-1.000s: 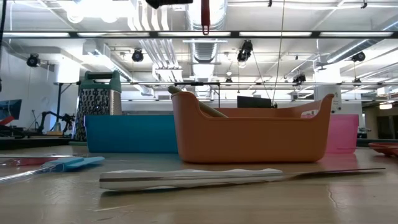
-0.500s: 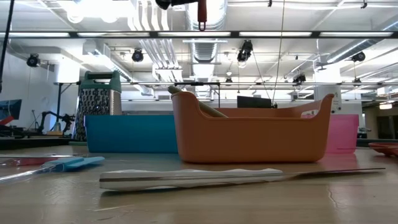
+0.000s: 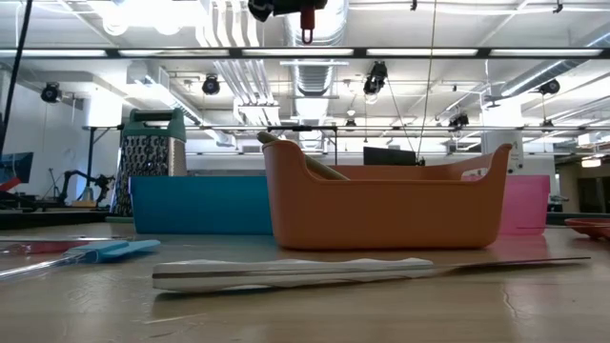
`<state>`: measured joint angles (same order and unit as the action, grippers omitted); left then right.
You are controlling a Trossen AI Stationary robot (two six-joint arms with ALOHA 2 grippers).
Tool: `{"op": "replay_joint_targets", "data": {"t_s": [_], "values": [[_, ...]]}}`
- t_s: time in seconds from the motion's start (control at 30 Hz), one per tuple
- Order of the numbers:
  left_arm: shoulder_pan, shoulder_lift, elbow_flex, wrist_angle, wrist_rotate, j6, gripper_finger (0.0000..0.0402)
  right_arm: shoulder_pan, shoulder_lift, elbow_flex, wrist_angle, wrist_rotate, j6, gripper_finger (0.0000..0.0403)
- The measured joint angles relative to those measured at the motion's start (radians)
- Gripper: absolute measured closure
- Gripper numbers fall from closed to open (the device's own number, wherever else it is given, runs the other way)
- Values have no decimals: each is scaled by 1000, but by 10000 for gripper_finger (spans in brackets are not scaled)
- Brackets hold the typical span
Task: Pick & Place Kitchen Items
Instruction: Put the red serving spoon into the blue bin
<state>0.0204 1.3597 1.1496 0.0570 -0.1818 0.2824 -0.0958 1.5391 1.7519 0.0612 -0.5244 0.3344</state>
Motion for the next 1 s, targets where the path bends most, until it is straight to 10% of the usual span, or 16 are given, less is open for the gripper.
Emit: {"op": "replay_joint_targets", "data": {"t_s": [0.47, 1.0], "values": [[0, -53, 0, -76, -2, 4, 343, -7, -10, 2, -25, 0, 80, 323], [0, -254, 63, -627, -2, -98, 343, -71, -141, 8, -643, 61, -5, 213]]}}
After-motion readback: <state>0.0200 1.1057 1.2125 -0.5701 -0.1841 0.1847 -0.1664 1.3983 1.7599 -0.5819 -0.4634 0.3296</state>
